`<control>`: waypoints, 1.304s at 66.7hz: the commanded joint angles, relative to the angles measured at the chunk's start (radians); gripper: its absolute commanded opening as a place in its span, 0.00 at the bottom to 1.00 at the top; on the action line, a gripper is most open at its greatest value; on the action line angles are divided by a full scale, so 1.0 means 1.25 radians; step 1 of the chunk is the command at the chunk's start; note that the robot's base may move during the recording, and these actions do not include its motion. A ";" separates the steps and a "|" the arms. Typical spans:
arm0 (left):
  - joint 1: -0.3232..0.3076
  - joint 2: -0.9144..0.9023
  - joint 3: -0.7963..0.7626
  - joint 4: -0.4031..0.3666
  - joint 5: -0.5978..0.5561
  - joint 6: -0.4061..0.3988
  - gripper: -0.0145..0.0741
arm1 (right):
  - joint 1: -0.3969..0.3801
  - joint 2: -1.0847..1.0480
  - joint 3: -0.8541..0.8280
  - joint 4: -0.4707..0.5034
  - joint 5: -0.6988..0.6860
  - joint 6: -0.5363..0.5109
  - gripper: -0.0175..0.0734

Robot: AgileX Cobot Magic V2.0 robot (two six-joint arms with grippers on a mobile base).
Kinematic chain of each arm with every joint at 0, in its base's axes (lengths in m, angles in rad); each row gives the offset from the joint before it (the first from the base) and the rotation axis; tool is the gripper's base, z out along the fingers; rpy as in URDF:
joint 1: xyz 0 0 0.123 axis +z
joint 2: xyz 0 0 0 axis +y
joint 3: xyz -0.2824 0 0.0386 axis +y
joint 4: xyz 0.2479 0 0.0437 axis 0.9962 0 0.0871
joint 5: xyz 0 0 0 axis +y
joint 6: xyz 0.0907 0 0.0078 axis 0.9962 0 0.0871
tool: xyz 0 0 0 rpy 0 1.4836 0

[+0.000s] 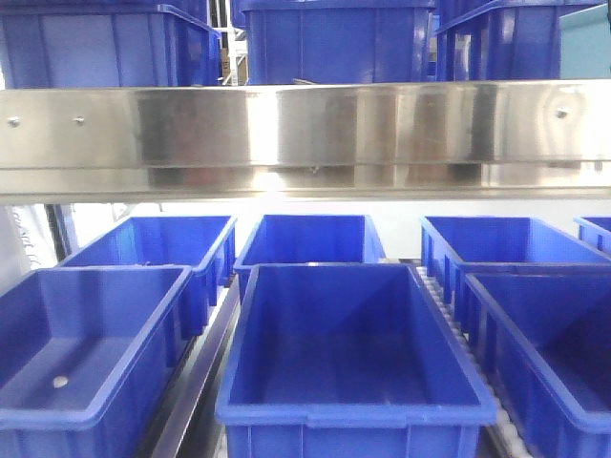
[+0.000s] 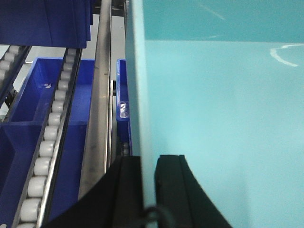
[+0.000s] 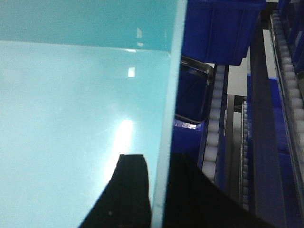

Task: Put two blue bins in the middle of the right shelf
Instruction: 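Back the base away from the shelf holding the bin in both grippers, then turn the base along the aisle carrying the teal bin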

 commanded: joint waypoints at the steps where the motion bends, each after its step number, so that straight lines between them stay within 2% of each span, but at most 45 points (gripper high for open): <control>1: -0.003 -0.016 -0.012 -0.014 -0.037 0.005 0.04 | -0.001 -0.008 -0.006 -0.008 -0.039 -0.017 0.01; 87: -0.003 -0.016 -0.012 -0.014 -0.037 0.005 0.04 | -0.001 -0.008 -0.006 -0.008 -0.039 -0.017 0.01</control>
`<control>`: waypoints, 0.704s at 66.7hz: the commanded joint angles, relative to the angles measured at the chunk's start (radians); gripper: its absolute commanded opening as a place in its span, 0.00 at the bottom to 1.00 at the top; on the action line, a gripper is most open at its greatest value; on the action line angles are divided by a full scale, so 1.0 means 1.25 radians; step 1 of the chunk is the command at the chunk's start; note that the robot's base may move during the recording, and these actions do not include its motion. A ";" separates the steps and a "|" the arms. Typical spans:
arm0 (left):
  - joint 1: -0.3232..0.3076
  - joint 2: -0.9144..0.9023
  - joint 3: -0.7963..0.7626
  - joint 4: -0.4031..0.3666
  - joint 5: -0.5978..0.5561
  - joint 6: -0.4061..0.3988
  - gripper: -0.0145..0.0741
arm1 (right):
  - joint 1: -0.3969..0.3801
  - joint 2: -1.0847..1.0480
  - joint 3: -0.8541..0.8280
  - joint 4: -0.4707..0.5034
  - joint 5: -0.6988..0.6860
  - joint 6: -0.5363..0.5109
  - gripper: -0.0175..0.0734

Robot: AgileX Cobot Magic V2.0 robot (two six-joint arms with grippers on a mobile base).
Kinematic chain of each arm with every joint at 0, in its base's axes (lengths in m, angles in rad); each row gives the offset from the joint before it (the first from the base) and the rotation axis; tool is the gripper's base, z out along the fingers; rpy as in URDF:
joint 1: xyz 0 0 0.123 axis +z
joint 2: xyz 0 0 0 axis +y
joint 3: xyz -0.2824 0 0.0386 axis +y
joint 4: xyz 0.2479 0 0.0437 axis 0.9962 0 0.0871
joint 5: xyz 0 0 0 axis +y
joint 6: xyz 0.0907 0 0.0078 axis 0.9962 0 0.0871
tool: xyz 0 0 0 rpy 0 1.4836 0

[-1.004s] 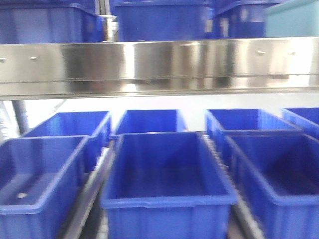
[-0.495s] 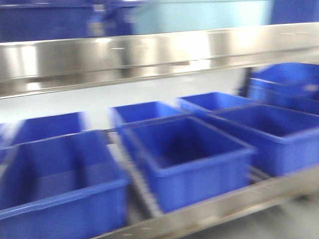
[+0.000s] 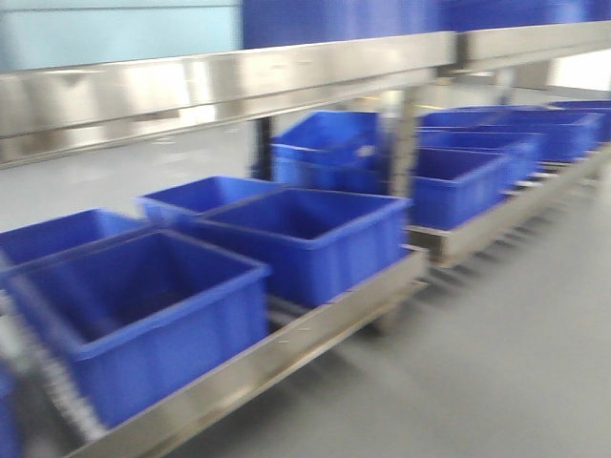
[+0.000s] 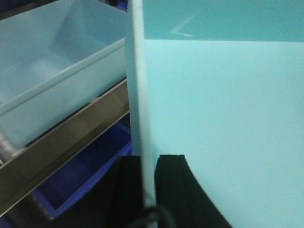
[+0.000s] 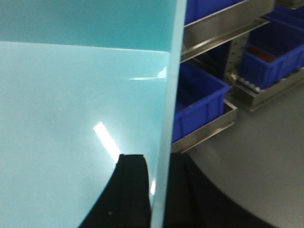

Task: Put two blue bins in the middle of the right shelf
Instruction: 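Turn the base along the aisle carrying the teal bin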

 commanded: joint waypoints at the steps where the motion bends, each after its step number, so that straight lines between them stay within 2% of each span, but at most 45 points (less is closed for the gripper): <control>1: -0.003 -0.016 -0.012 -0.014 -0.037 0.005 0.04 | -0.001 -0.008 -0.006 -0.008 -0.037 -0.017 0.01; 47: -0.003 -0.016 -0.012 -0.014 -0.037 0.005 0.04 | -0.001 -0.008 -0.006 -0.008 -0.037 -0.017 0.01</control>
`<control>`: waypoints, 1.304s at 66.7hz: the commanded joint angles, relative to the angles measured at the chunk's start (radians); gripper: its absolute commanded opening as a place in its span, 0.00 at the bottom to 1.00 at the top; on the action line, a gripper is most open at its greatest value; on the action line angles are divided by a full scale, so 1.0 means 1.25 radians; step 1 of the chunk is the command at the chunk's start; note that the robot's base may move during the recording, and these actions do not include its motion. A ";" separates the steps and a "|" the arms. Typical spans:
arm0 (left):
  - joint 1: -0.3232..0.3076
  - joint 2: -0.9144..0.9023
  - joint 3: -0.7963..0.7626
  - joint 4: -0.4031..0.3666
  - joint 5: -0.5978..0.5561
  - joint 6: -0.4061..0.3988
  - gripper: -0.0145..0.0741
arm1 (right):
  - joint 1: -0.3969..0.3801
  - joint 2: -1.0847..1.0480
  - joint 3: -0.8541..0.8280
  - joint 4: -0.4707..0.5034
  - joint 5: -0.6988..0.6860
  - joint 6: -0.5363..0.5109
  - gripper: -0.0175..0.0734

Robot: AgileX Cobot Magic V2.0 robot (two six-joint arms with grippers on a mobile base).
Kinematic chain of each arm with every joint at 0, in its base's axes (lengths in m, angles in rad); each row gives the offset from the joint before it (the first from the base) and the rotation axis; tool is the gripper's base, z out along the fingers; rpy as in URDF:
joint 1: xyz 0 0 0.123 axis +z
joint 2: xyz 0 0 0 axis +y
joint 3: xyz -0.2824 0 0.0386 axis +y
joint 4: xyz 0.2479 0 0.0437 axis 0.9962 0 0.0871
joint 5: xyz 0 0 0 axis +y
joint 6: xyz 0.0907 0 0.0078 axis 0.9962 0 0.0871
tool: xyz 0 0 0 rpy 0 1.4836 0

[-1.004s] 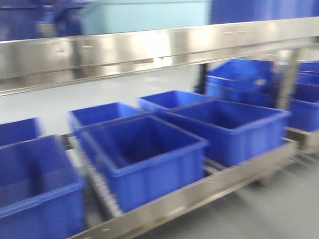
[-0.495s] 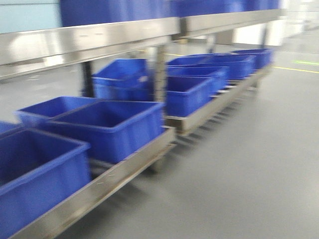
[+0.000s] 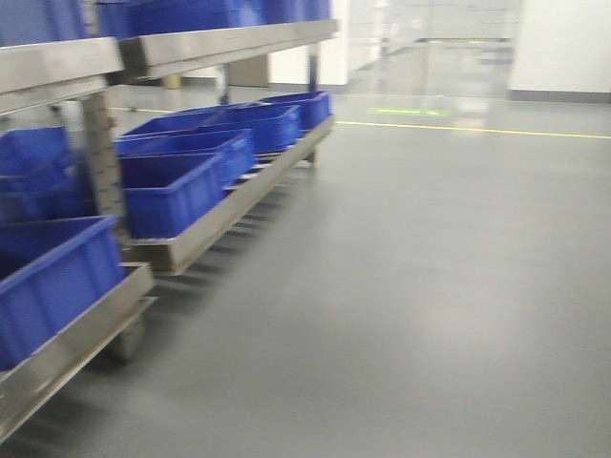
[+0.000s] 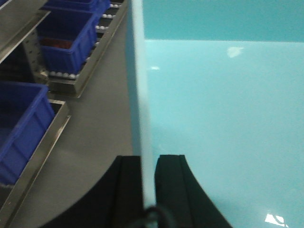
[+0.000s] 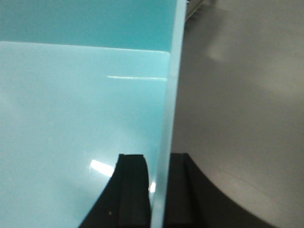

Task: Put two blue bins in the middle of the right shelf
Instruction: 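Turn the base along the aisle carrying the teal bin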

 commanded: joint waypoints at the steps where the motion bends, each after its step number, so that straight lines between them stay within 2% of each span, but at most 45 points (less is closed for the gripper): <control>1: -0.003 -0.016 -0.012 -0.013 -0.037 0.005 0.04 | -0.001 -0.008 -0.006 -0.008 -0.037 -0.017 0.01; 87: -0.003 -0.016 -0.012 -0.013 -0.052 0.005 0.04 | -0.001 -0.008 -0.006 0.002 -0.037 -0.017 0.01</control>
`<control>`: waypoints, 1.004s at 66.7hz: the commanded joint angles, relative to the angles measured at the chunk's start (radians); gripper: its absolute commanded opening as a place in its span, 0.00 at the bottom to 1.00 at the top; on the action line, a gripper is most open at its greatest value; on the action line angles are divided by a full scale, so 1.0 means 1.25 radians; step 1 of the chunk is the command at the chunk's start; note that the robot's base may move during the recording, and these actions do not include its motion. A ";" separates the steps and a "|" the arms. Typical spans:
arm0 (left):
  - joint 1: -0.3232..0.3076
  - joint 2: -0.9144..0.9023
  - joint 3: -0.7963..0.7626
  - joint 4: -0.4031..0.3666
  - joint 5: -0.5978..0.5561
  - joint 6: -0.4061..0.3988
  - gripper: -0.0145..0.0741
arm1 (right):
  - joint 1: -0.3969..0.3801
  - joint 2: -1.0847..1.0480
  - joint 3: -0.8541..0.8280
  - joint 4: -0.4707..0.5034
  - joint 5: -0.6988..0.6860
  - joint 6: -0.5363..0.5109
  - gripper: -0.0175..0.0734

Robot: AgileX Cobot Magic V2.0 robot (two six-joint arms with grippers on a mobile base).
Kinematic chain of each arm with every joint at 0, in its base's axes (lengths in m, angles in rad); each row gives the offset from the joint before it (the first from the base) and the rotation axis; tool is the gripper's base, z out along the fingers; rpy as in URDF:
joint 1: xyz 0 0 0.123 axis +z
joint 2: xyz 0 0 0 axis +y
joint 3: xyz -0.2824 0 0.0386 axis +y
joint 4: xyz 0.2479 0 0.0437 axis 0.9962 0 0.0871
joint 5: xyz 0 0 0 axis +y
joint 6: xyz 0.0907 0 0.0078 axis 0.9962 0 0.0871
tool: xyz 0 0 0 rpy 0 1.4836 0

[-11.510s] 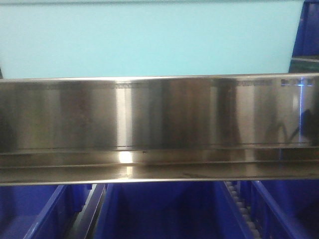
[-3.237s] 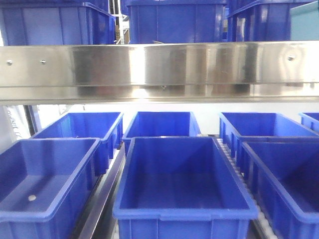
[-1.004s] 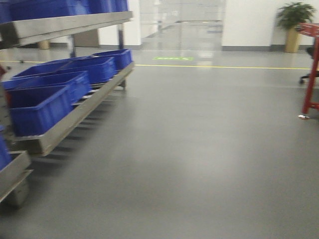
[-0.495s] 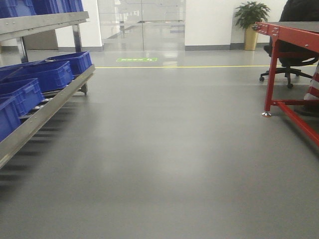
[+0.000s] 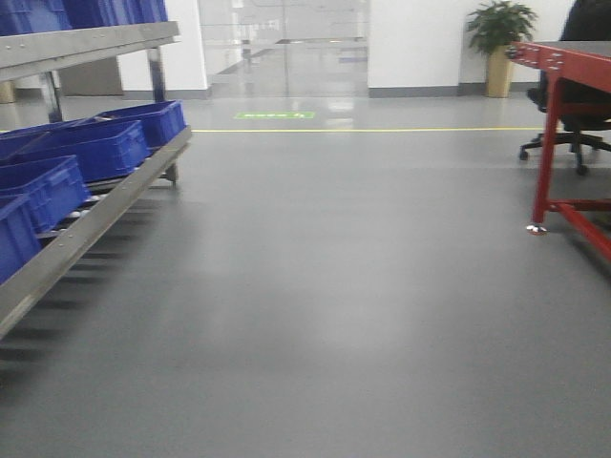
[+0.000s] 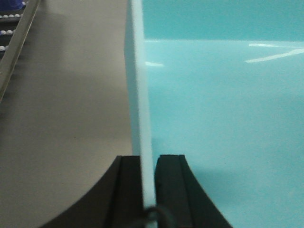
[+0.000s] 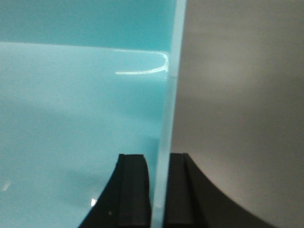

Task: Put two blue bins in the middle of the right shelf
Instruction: 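Turn the base along the aisle carrying the teal bin, then drive the base back up to the shelf of blue bins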

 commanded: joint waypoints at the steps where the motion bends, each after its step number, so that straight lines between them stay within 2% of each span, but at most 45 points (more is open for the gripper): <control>1: -0.003 -0.016 -0.012 -0.013 -0.052 0.005 0.04 | -0.001 -0.008 -0.006 -0.001 -0.037 -0.015 0.01; 67: -0.003 -0.016 -0.012 -0.013 -0.058 0.005 0.04 | -0.001 -0.008 -0.006 -0.001 -0.037 -0.015 0.01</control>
